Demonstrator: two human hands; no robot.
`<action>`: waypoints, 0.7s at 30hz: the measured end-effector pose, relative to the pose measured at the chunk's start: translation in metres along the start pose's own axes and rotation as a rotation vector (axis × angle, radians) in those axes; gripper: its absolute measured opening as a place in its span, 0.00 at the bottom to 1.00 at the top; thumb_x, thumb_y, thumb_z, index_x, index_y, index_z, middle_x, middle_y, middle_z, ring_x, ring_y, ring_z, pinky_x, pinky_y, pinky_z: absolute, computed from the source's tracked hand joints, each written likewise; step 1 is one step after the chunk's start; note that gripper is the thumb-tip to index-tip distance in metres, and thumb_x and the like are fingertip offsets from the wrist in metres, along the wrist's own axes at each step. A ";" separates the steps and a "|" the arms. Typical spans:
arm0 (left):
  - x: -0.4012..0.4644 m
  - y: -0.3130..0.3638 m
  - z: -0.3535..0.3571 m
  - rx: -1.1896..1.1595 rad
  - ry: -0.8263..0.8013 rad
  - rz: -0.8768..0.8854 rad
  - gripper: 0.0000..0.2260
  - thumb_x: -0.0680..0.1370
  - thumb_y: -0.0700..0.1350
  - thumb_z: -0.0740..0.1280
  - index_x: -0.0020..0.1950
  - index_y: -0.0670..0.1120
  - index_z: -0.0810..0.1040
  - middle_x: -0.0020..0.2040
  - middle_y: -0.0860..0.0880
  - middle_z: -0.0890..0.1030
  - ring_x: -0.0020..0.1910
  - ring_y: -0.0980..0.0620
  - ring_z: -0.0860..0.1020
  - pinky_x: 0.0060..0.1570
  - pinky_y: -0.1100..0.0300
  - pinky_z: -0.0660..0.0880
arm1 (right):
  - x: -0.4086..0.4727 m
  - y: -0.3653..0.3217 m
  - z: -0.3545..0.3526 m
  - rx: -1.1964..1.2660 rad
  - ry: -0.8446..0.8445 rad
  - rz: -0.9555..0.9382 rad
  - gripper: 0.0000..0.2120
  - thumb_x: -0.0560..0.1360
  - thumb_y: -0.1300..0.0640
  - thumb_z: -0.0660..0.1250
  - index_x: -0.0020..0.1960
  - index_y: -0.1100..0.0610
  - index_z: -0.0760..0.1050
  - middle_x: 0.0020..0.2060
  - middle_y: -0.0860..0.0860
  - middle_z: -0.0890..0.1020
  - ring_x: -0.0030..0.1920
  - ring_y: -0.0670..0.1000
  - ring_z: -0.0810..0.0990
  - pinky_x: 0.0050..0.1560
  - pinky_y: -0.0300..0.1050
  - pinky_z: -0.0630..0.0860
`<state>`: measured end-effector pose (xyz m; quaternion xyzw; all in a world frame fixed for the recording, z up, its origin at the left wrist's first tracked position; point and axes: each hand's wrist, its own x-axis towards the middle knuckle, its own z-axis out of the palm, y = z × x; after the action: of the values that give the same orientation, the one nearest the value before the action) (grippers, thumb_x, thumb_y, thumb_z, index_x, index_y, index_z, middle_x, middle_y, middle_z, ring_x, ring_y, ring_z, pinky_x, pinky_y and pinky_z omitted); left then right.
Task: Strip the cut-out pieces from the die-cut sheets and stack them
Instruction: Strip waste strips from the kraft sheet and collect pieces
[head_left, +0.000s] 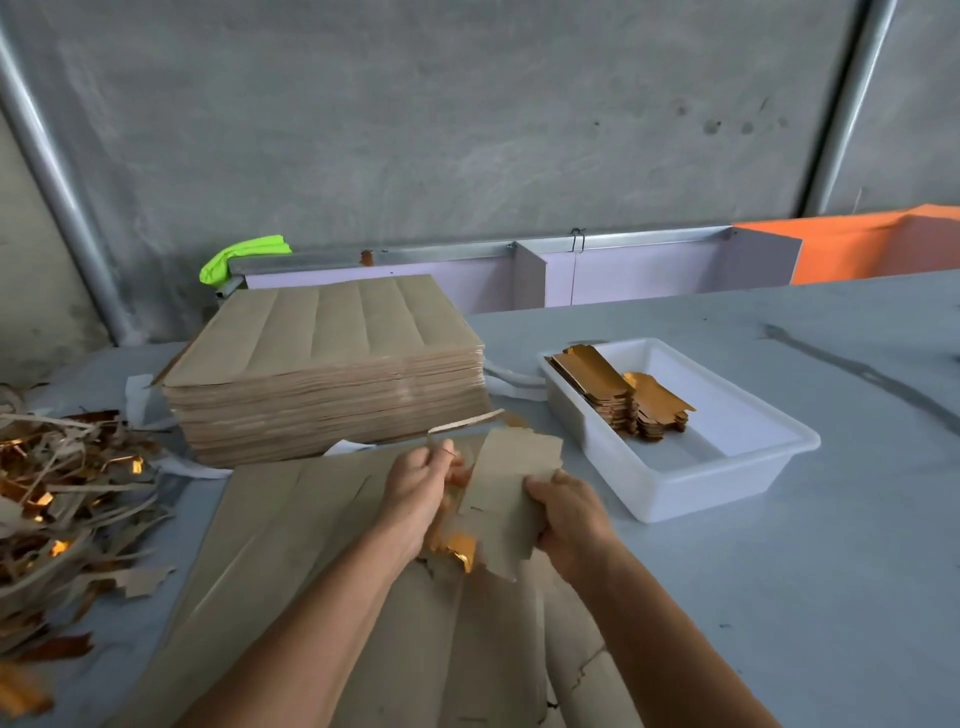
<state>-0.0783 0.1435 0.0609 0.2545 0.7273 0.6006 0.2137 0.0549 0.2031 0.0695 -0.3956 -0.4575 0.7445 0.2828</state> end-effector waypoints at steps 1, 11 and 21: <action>0.005 -0.003 -0.004 0.093 0.011 0.049 0.11 0.79 0.47 0.65 0.39 0.43 0.78 0.35 0.47 0.79 0.34 0.50 0.73 0.28 0.63 0.66 | 0.001 -0.005 -0.007 -0.141 0.031 -0.051 0.08 0.79 0.66 0.59 0.45 0.57 0.73 0.41 0.56 0.79 0.40 0.52 0.78 0.35 0.45 0.75; 0.027 -0.007 -0.021 1.179 0.011 0.210 0.08 0.78 0.46 0.65 0.53 0.46 0.80 0.53 0.44 0.82 0.55 0.43 0.78 0.47 0.56 0.72 | 0.004 -0.048 -0.057 -0.951 0.116 -0.329 0.09 0.74 0.67 0.58 0.46 0.62 0.77 0.45 0.58 0.80 0.46 0.57 0.79 0.46 0.55 0.78; 0.046 0.000 -0.027 0.700 0.299 0.115 0.08 0.78 0.41 0.64 0.55 0.40 0.76 0.54 0.39 0.80 0.56 0.39 0.77 0.53 0.52 0.72 | -0.016 -0.011 -0.075 -0.612 0.137 -0.103 0.11 0.78 0.66 0.60 0.42 0.53 0.74 0.40 0.52 0.79 0.41 0.52 0.79 0.37 0.46 0.75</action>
<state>-0.1312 0.1518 0.0660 0.2619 0.8960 0.3573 -0.0286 0.1280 0.2300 0.0649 -0.4881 -0.6593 0.5286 0.2181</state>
